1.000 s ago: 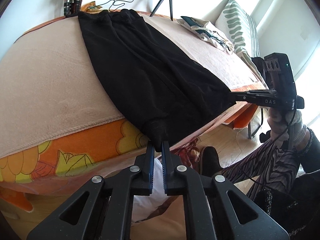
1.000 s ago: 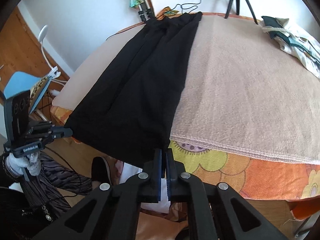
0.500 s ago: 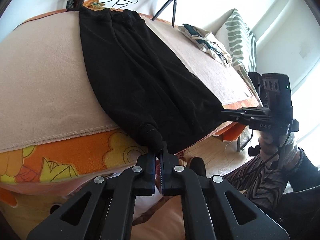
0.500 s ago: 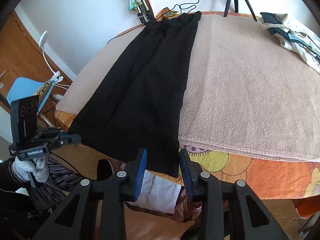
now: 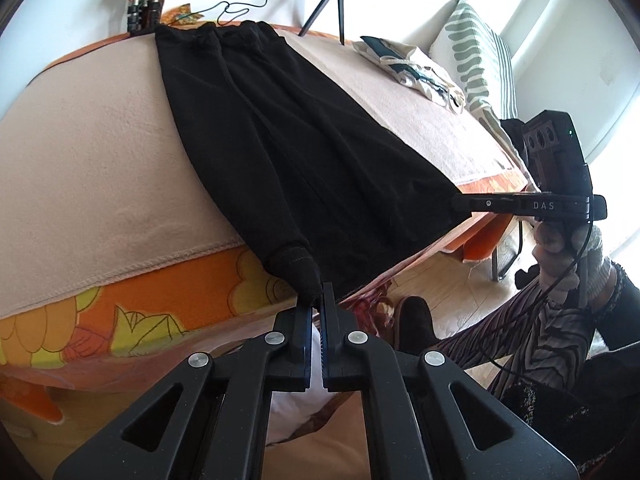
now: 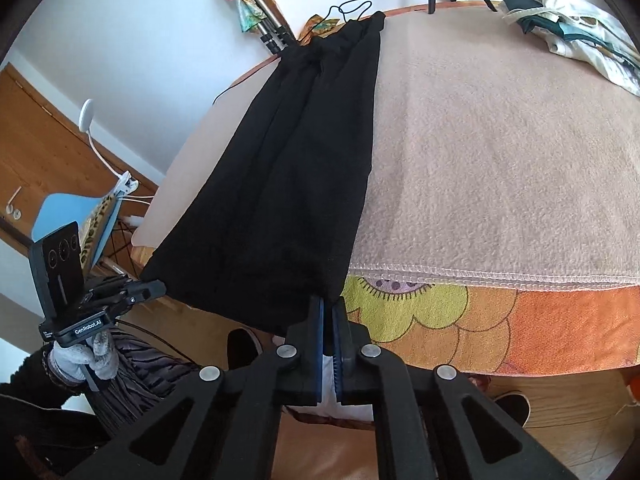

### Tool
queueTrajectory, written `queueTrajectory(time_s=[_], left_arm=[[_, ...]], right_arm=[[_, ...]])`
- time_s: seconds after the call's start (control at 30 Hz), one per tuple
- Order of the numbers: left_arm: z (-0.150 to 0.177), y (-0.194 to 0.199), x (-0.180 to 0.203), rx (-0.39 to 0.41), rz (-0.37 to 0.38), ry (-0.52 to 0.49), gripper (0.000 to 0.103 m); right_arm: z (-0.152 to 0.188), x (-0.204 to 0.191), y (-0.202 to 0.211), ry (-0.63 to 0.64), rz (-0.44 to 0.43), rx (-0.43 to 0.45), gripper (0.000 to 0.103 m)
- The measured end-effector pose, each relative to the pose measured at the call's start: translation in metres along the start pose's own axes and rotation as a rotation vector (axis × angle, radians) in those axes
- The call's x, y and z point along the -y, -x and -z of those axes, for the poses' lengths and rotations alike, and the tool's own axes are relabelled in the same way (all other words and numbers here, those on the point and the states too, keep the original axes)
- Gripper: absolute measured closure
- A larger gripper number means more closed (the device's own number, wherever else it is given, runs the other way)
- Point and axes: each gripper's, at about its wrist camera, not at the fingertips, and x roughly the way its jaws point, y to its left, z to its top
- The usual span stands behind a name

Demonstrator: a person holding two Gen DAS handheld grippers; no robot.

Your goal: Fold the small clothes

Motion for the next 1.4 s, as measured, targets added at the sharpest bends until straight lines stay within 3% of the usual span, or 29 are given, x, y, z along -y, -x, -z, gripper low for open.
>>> queueTrajectory(time_s=[0.07,0.23,0.47,0.77,0.9,1.23,1.3,1.33,1.37,1.4], left_arm=[[-0.001,-0.001,0.002,-0.007,-0.014,-0.016,0.101],[-0.013,0.009,0.007,0.016,-0.001,-0.032,0.101],[-0.042,0.014,-0.005,0.06,0.035,0.018,0.101],[-0.099,-0.001,-0.044,0.136,0.016,0.117,0.101],[-0.12,-0.02,-0.064,0.146,-0.008,0.158,0.101],[-0.136,-0.049,-0.095,0.129,-0.051,0.232,0.101],[-0.138,-0.047,-0.099,0.122,-0.062,0.262,0.092],[-0.139,-0.045,-0.102,0.114,-0.072,0.278,0.083],[-0.139,-0.041,-0.105,0.117,-0.076,0.3,0.078],[-0.137,-0.035,-0.106,0.132,-0.06,0.306,0.078]], right_arm=[[0.0,0.003,0.0,-0.009,0.009,-0.017,0.102],[-0.008,0.012,0.008,-0.095,-0.082,0.006,0.102],[-0.035,0.005,0.017,-0.105,-0.125,0.053,0.102],[-0.105,0.003,-0.009,-0.098,-0.098,0.112,0.102],[-0.132,0.009,-0.03,-0.114,-0.093,0.099,0.102],[-0.162,0.034,-0.063,-0.161,-0.035,0.07,0.101],[-0.164,0.034,-0.063,-0.158,-0.034,0.062,0.096],[-0.165,0.034,-0.062,-0.151,-0.022,0.06,0.091],[-0.165,0.033,-0.059,-0.135,-0.007,0.068,0.073],[-0.164,0.03,-0.052,-0.109,0.015,0.09,0.066]])
